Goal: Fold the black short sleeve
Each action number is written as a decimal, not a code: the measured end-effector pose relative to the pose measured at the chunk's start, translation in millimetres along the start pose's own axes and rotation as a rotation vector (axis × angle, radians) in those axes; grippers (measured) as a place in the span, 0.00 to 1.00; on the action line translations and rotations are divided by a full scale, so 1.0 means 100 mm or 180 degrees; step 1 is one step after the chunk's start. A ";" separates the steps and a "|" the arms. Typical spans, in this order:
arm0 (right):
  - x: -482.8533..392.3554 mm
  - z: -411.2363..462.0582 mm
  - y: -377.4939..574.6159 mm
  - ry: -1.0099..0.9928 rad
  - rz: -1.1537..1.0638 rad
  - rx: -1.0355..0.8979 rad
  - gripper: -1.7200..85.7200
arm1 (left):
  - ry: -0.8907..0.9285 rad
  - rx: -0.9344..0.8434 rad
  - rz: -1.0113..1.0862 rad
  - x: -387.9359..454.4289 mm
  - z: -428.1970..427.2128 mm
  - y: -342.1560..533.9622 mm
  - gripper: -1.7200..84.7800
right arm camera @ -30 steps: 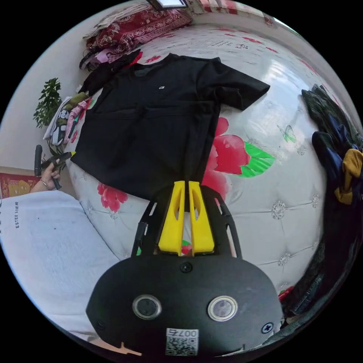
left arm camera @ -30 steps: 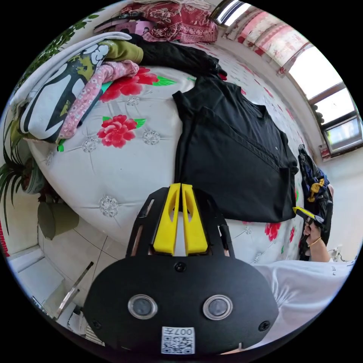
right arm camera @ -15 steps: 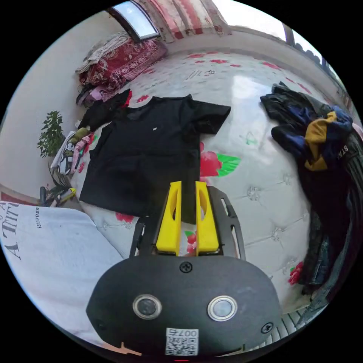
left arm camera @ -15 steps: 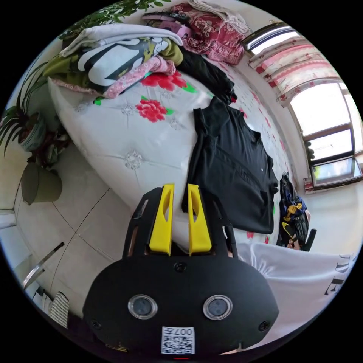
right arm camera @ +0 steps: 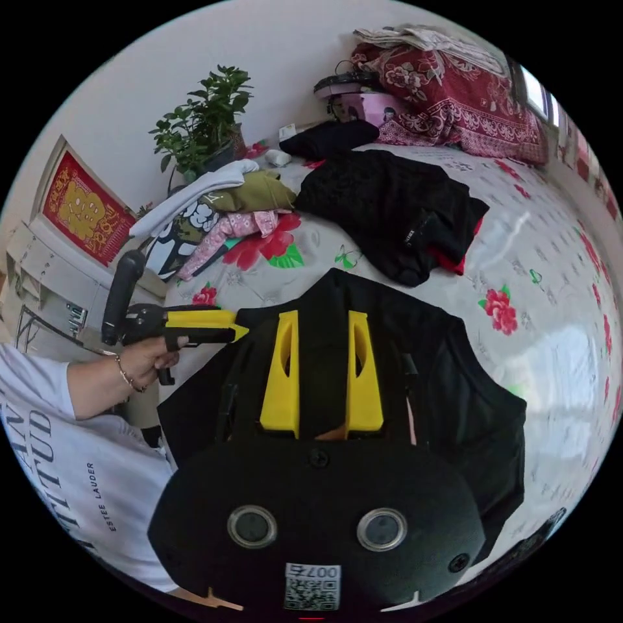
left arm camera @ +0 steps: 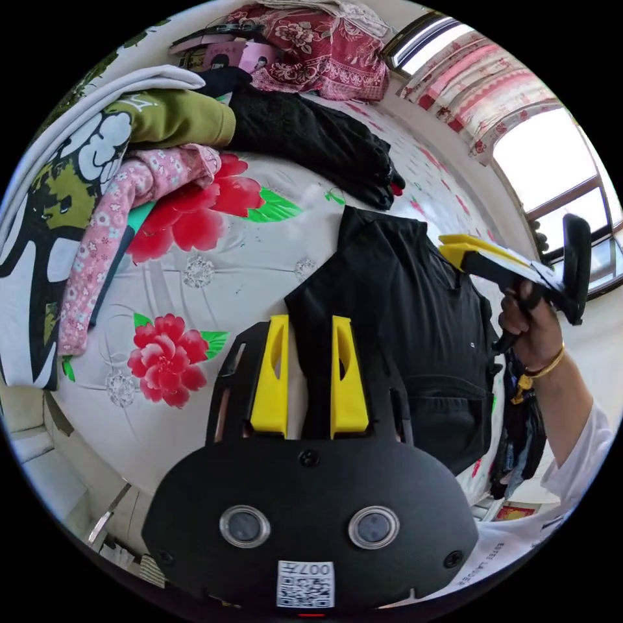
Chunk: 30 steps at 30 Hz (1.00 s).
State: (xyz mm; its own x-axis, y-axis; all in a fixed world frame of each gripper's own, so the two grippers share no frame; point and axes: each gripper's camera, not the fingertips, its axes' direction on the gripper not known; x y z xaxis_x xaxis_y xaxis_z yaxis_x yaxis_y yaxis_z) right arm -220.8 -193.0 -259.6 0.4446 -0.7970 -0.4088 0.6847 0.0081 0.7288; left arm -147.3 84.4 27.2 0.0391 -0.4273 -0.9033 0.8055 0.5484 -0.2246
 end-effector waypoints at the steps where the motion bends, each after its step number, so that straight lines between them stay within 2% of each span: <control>1: 0.01 0.18 -0.10 -0.0010 -0.0028 -0.0105 0.08 | -0.0084 0.0021 -0.0002 0.00 0.00 0.02 0.08; 5: 0.03 0.65 -0.19 0.0087 -0.0139 -0.0532 0.06 | -0.0017 0.0137 0.0147 -0.06 0.04 0.16 0.02; 7: 0.01 0.59 -0.11 0.0155 -0.0214 -0.0393 0.04 | 0.0142 0.0193 0.0094 -0.15 -0.01 0.24 0.02; 10: 0.04 0.27 0.05 -0.0045 -0.0270 -0.0082 0.02 | 0.0464 0.0632 0.0291 -0.15 -0.37 0.49 0.01; 14: 0.15 -0.27 0.46 -0.0201 -0.0240 0.0416 0.02 | 0.0598 0.0991 0.1113 0.20 -0.77 0.94 0.02; 16: 0.24 -0.37 0.70 -0.0152 -0.0112 0.0437 0.02 | 0.0693 0.0921 0.1557 0.40 -0.75 1.10 0.02; 18: 0.38 -0.35 0.97 -0.0136 0.0141 0.0358 0.03 | 0.0764 0.0522 0.1919 0.60 -0.45 1.24 0.03; 20: 0.60 -0.28 1.35 -0.0138 0.0685 0.0119 0.05 | 0.0629 0.0084 0.1949 0.66 -0.11 1.30 0.06; 23: 0.75 -0.58 1.91 -0.0083 0.1164 0.0352 0.06 | 0.0336 -0.0246 0.2120 0.74 0.14 1.43 0.09; 27: 0.98 -1.18 2.79 0.0308 0.1964 0.0784 0.08 | 0.0429 -0.0135 0.2123 0.74 -0.05 1.50 0.09; 30: 1.26 -1.65 3.68 0.0730 0.2955 0.1130 0.09 | 0.0491 -0.0007 0.1979 0.70 -0.23 1.52 0.09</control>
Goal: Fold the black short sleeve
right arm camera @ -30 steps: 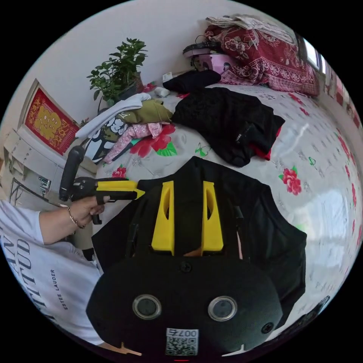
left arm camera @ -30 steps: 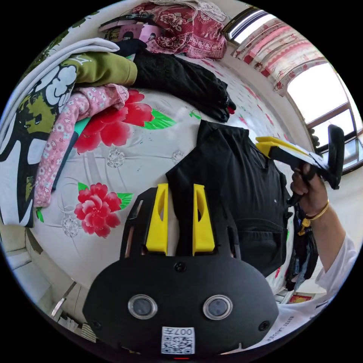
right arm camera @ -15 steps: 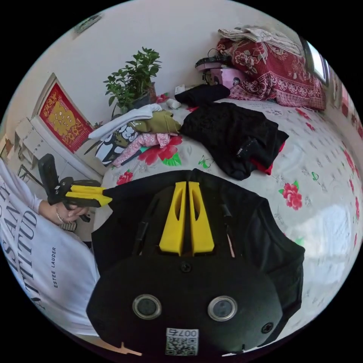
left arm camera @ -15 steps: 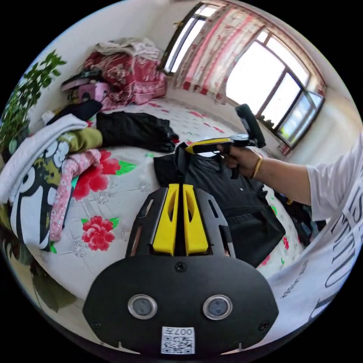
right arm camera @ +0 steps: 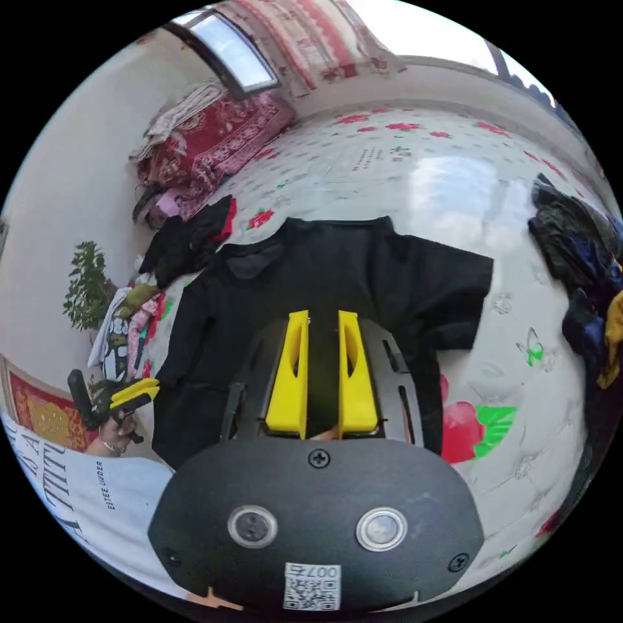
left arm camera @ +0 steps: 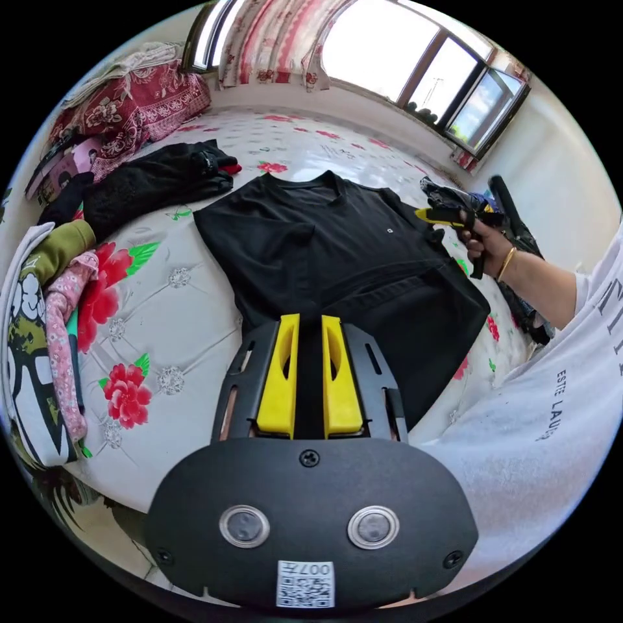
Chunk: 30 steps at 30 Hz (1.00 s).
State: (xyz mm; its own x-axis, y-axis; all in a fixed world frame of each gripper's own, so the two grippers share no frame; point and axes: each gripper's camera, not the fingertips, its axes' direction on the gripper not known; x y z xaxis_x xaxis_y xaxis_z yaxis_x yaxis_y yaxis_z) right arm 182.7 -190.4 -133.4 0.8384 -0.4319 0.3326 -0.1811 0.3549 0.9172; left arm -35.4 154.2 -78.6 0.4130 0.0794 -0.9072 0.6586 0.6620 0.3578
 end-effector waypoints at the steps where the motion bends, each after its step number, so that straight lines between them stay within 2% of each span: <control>1: 0.35 -0.17 0.07 0.0115 0.0400 0.0145 0.09 | 0.0010 0.0025 -0.0031 0.00 -0.03 0.01 0.09; 3: 0.81 -0.38 0.20 0.0129 0.0936 0.0352 0.10 | 0.0013 0.0054 -0.0129 0.01 -0.09 0.02 0.08; 5: 1.25 -0.50 0.35 -0.0206 0.1480 0.0573 0.11 | -0.0040 0.0018 -0.0256 -0.01 -0.09 0.04 0.08; 9: 1.42 -0.38 0.37 -0.0892 0.1698 0.0608 0.12 | -0.0019 -0.0037 -0.0651 -0.13 -0.08 0.08 0.08; 16: 1.37 -0.31 0.14 -0.0835 0.1876 0.0583 0.06 | -0.0087 -0.0125 -0.0874 -0.16 -0.08 0.10 0.07; 18: 1.18 -0.41 0.00 -0.0798 0.1549 0.0639 0.04 | -0.0060 -0.0124 -0.0991 -0.19 -0.07 0.11 0.06; 21: 0.38 -0.56 -0.27 -0.0423 0.0132 0.0419 0.03 | -0.0047 -0.0077 -0.1057 -0.20 -0.09 0.10 0.05; 23: -0.45 -0.45 -0.22 -0.0107 -0.1214 -0.0037 0.03 | -0.0056 -0.0089 -0.1042 -0.19 -0.07 0.09 0.05; 25: -0.95 -0.21 -0.05 0.0055 -0.1931 -0.0504 0.03 | -0.0046 -0.0114 -0.1028 -0.19 -0.04 0.07 0.05; 28: -1.38 0.18 0.25 0.0313 -0.2412 -0.1024 0.05 | -0.0013 -0.0116 -0.1048 -0.21 -0.01 0.05 0.05; 30: -1.51 0.24 0.35 0.0278 -0.2471 -0.1120 0.06 | -0.0008 -0.0085 -0.1064 -0.22 -0.03 0.04 0.05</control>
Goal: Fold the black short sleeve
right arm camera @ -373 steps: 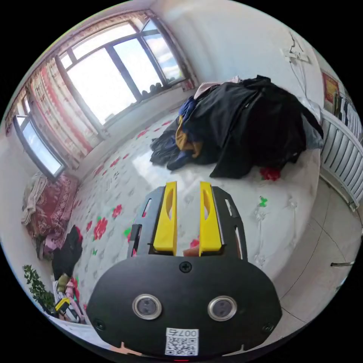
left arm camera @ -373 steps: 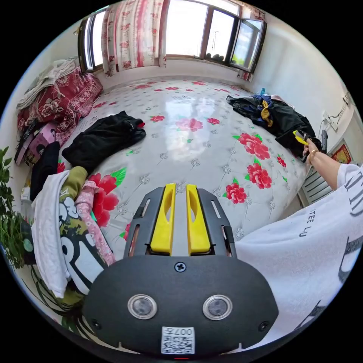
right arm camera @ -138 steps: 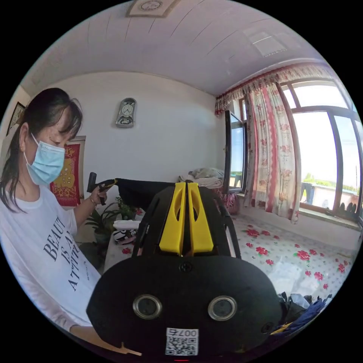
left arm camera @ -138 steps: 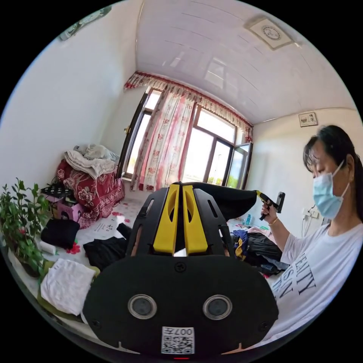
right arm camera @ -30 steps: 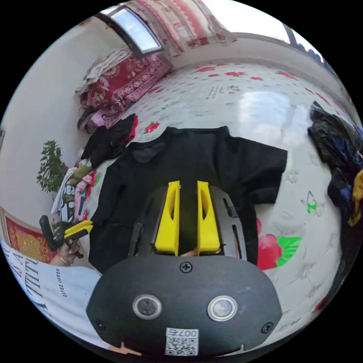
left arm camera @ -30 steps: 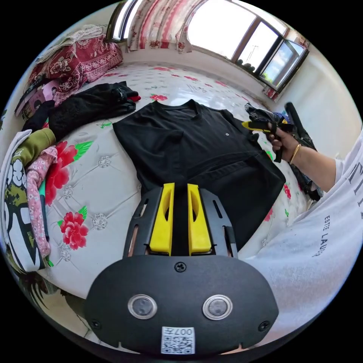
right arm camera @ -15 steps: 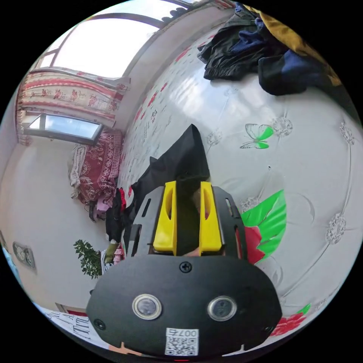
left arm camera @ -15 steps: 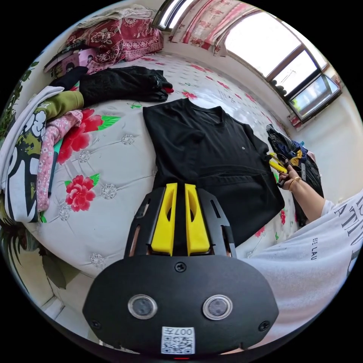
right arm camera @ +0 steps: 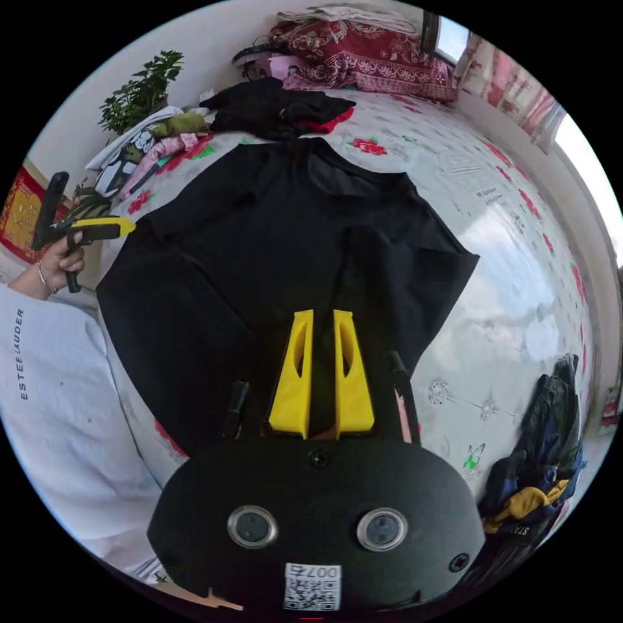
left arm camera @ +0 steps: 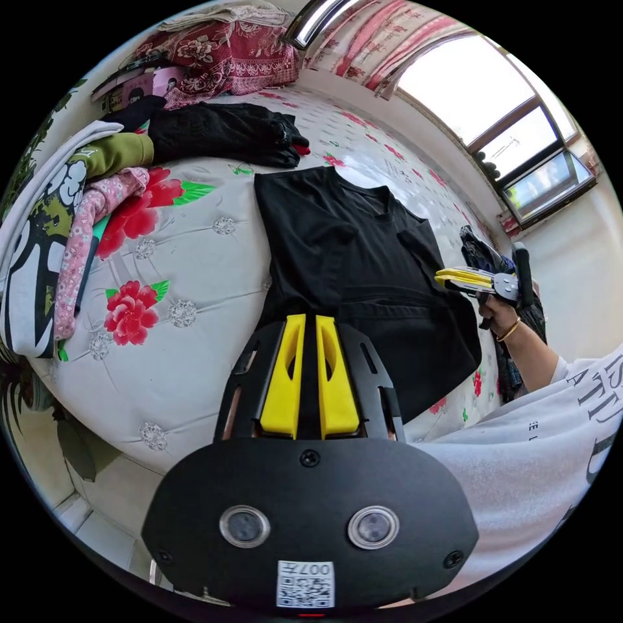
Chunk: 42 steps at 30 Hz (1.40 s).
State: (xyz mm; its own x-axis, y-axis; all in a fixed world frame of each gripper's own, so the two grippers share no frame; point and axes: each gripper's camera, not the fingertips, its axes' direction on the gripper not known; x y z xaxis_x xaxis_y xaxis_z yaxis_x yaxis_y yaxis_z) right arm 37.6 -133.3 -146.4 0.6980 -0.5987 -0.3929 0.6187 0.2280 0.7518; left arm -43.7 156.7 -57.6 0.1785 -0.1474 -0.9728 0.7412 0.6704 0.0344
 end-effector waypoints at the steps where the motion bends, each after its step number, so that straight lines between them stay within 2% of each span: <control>1: -0.05 -0.04 -0.01 -0.0065 0.0022 0.0077 0.06 | -0.0001 0.0006 0.0005 0.00 -0.01 0.00 0.05; 5: 0.08 -0.24 0.07 -0.0234 0.0568 0.0404 0.07 | -0.0112 -0.0023 0.0064 -0.03 -0.09 0.05 0.06; 9: 0.21 -0.34 0.42 -0.0322 0.0974 0.0259 0.07 | -0.0173 -0.0127 -0.0015 -0.14 -0.23 0.20 0.08; 14: 0.29 -0.56 1.48 -0.0413 0.1761 0.0033 0.07 | -0.0391 -0.0280 -0.0120 -0.23 -0.40 0.47 0.09; 16: 0.21 -0.56 1.74 -0.0390 0.1875 -0.0104 0.07 | -0.0493 -0.0350 -0.0111 -0.19 -0.42 0.55 0.10; 22: -0.08 -0.45 1.87 -0.0145 0.1671 -0.0350 0.05 | -0.0675 -0.0590 0.0123 0.10 -0.11 0.55 0.13; 24: -0.08 -0.46 1.81 -0.0079 0.1565 -0.0420 0.04 | -0.1036 -0.0520 0.0350 0.25 -0.02 0.53 0.09; 27: -0.01 -0.55 1.82 -0.0255 0.1412 -0.0470 0.03 | -0.0987 -0.0700 0.0555 0.33 -0.03 0.41 0.03; 31: 0.20 -0.97 2.12 -0.0695 0.1496 -0.0162 0.02 | -0.0503 -0.0698 0.0379 0.09 -0.35 0.37 0.02; 37: 0.73 -1.59 2.42 -0.1866 0.1990 0.0450 0.02 | 0.0801 -0.0765 0.0101 -0.25 -1.15 0.15 0.01; 42: 1.44 -2.01 2.07 -0.2556 0.2143 0.1304 0.02 | 0.1678 -0.0552 -0.0230 -0.70 -1.45 -0.75 0.02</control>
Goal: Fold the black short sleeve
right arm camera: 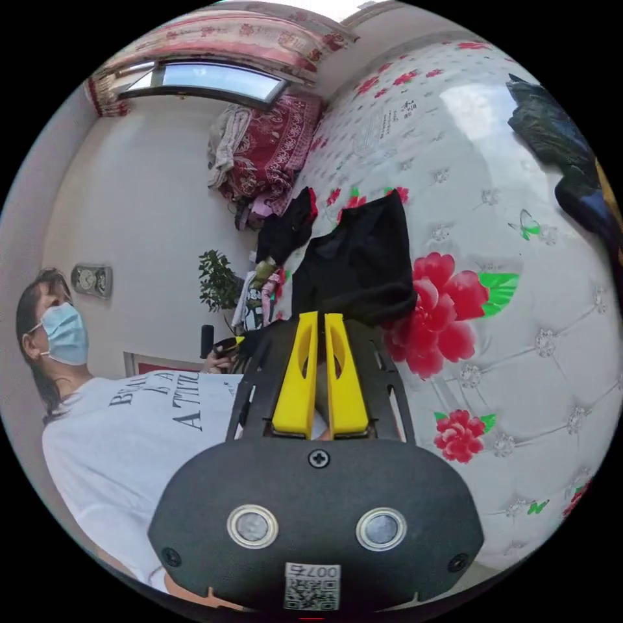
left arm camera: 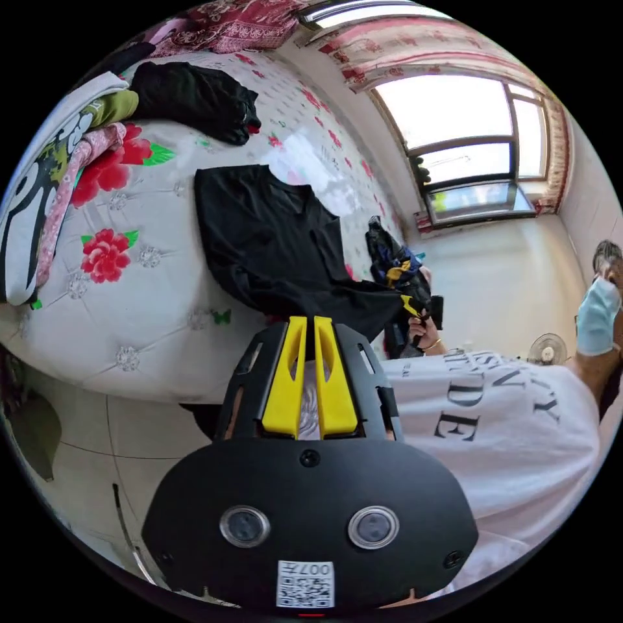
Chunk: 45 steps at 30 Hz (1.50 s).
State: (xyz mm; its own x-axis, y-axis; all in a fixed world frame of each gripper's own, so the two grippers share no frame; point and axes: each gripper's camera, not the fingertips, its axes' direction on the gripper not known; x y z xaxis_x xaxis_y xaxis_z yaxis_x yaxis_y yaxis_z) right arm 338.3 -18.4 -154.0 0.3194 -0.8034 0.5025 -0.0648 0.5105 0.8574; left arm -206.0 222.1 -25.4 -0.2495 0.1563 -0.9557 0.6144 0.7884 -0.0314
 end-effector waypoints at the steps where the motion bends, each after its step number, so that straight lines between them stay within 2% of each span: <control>1: -0.03 -0.03 -0.27 -0.0150 -0.0078 0.0129 0.02 | 0.0052 0.0023 -0.0017 -0.04 -0.05 -0.14 0.02; 4: -0.10 0.05 -0.97 -0.0293 -0.0203 0.0364 0.02 | 0.0086 0.0247 -0.0123 -0.27 -0.24 -0.88 0.02; 8: 0.04 0.46 -1.80 0.0339 -0.0088 0.0602 0.04 | -0.0253 0.0764 -0.0736 -0.76 -0.22 -1.82 0.07; 10: 0.24 0.64 -1.96 0.0605 0.0170 0.0620 0.05 | -0.0188 0.1085 -0.0860 -0.91 -0.16 -2.02 0.10; 12: 0.43 0.75 -1.99 0.0826 0.0310 0.0622 0.06 | -0.0368 0.1301 -0.1010 -1.01 -0.08 -2.07 0.11; 15: 0.76 0.77 -1.76 0.0890 0.0500 0.0646 0.07 | -0.0653 0.1230 -0.0982 -1.06 0.07 -1.88 0.11; 20: 1.25 0.62 -0.98 0.0948 0.0893 0.0753 0.09 | -0.0748 0.1112 -0.0872 -1.00 0.40 -1.15 0.12; 24: 1.31 0.62 -0.92 0.1200 0.0766 0.0743 0.10 | -0.1043 0.1069 -0.0841 -0.86 0.65 -0.85 0.13; 28: 1.14 0.71 -1.53 0.1491 0.0095 0.0566 0.11 | -0.1202 0.1246 -0.0430 -0.64 0.53 -1.13 0.13; 31: 1.06 0.89 -2.09 0.1682 -0.0304 0.0360 0.11 | -0.1404 0.1288 0.0145 -0.45 0.43 -1.59 0.14; 36: 1.13 1.40 -2.82 0.1954 -0.0633 -0.0027 0.12 | -0.1593 0.0744 0.0720 -0.41 0.79 -2.38 0.15; 39: 1.37 1.72 -3.11 0.1940 -0.0521 -0.0201 0.10 | -0.1794 0.0473 0.0592 -0.55 1.10 -2.59 0.12; 41: 1.57 1.89 -3.25 0.1811 -0.0333 -0.0352 0.07 | -0.1913 0.0500 0.0381 -0.62 1.19 -2.61 0.05; 45: 1.74 1.65 -3.26 0.1852 -0.0226 0.0164 0.04 | -0.2183 0.0927 -0.0016 -0.65 1.09 -2.50 0.02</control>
State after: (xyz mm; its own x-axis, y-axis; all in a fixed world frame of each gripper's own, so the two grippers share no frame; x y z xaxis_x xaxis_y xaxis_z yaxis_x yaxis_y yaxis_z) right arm 258.8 -375.5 -327.9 0.7902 -0.5273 0.3125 -0.0655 0.4343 0.8984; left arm -261.9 -49.9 12.4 0.2118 -0.3285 -0.9204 0.8118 0.5835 -0.0215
